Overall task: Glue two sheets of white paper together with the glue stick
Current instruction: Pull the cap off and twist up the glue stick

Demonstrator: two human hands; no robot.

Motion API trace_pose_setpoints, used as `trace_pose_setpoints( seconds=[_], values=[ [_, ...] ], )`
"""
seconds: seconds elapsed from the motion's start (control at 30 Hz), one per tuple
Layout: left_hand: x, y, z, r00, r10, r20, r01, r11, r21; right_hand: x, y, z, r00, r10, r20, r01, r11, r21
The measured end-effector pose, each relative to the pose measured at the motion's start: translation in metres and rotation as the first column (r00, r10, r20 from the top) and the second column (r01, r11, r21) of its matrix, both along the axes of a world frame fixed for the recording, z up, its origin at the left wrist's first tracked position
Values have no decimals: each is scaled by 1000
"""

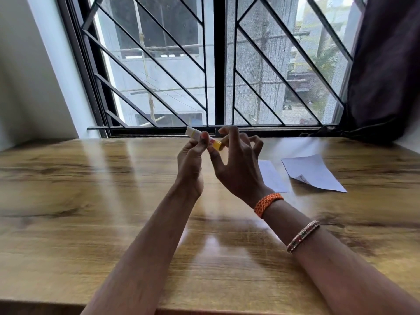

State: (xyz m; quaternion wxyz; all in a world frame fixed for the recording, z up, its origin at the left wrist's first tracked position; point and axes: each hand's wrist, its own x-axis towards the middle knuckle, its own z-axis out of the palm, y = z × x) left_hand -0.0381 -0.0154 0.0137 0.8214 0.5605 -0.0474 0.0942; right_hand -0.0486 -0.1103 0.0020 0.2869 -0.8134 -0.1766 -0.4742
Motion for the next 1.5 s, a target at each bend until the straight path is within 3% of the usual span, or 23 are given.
trace_pose_setpoints(
  seconds=[0.4, 0.57, 0.73, 0.8, 0.93, 1.13, 1.33, 1.43, 1.5],
  values=[
    [4, -1, 2, 998, -5, -61, 3, 1000, -23, 6, -5, 4, 972, -233, 9, 232, 962, -147],
    [7, -2, 1, 995, -89, -37, 89, 996, -10, 8, -7, 1, 982, -138, -127, 122, 984, -129],
    [6, -3, 1, 997, -54, -54, 54, 998, -14, 6, -6, 2, 997, -12, -77, 13, 1000, 5],
    [6, -1, 2, 997, -29, -73, 26, 999, -41, 3, -4, 4, 998, 6, -59, -7, 1000, -18],
    [6, 2, 3, 997, -39, -66, 34, 996, -80, 0, -2, 3, 996, -84, -31, 81, 991, -103],
    [5, 1, 2, 998, -40, -58, 35, 997, -74, -1, -5, 7, 981, -192, 29, 194, 979, -66],
    [4, 3, 4, 996, -82, -41, 79, 995, -69, 2, -6, 7, 976, -218, -24, 215, 972, -98],
    [5, 2, 4, 992, -126, -21, 125, 991, -41, 3, -5, 8, 984, -100, -148, 109, 993, 53],
    [5, 0, 3, 987, -160, -13, 160, 987, -5, 2, -5, 8, 989, -34, -145, 58, 985, 162]
  ],
)
